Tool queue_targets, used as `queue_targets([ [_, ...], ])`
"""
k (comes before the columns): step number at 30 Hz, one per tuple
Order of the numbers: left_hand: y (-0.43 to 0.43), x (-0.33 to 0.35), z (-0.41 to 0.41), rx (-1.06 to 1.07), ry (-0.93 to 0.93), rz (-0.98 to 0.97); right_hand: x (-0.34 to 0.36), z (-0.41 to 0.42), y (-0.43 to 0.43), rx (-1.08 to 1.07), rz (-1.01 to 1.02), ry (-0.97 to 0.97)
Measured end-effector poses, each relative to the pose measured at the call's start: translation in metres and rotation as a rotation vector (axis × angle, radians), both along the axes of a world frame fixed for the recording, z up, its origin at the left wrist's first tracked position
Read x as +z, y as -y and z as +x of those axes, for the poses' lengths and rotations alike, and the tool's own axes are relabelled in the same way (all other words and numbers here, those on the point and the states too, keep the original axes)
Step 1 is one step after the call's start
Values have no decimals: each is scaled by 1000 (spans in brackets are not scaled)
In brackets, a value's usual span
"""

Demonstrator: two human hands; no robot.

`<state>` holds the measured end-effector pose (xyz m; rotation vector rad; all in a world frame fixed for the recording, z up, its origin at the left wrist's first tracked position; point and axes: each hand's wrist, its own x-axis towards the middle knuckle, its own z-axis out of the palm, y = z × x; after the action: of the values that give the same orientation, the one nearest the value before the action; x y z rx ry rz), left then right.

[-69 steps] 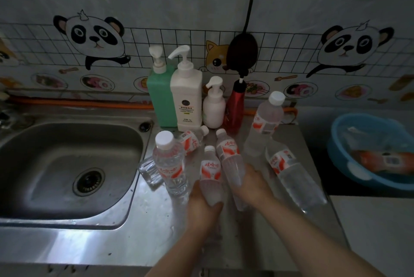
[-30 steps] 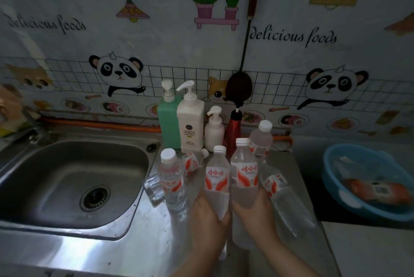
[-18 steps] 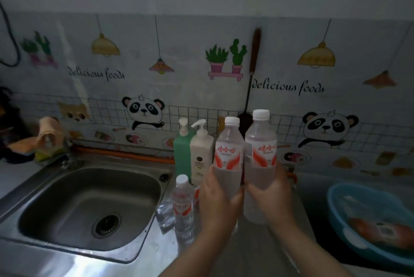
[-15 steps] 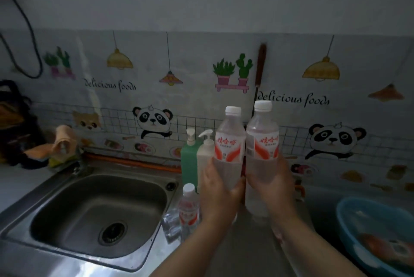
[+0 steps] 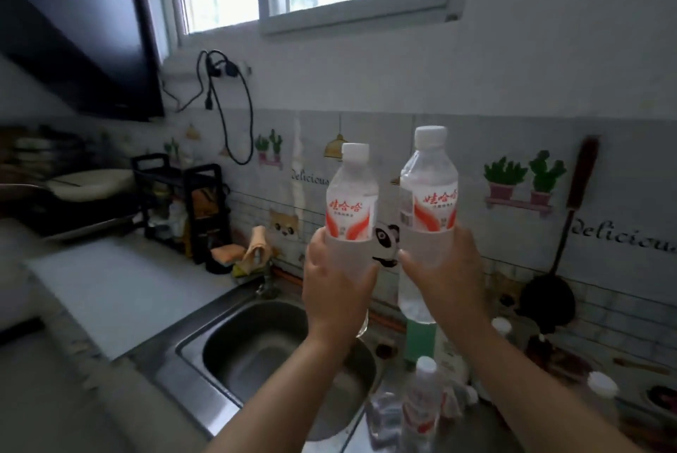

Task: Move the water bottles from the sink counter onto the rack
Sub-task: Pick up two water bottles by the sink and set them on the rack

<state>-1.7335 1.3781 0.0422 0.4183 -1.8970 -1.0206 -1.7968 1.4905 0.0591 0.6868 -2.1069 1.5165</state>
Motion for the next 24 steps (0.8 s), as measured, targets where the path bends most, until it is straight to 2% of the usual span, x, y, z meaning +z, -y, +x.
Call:
queue_targets([
  [13,205,-38,103,431,76,-45,-42,57,214,330,23,151],
  [19,317,-49,147,486,70,-31,-51,96,331,408,43,111],
  [24,392,-53,174,487,54,-5,-53,123,412,470,-14,173],
])
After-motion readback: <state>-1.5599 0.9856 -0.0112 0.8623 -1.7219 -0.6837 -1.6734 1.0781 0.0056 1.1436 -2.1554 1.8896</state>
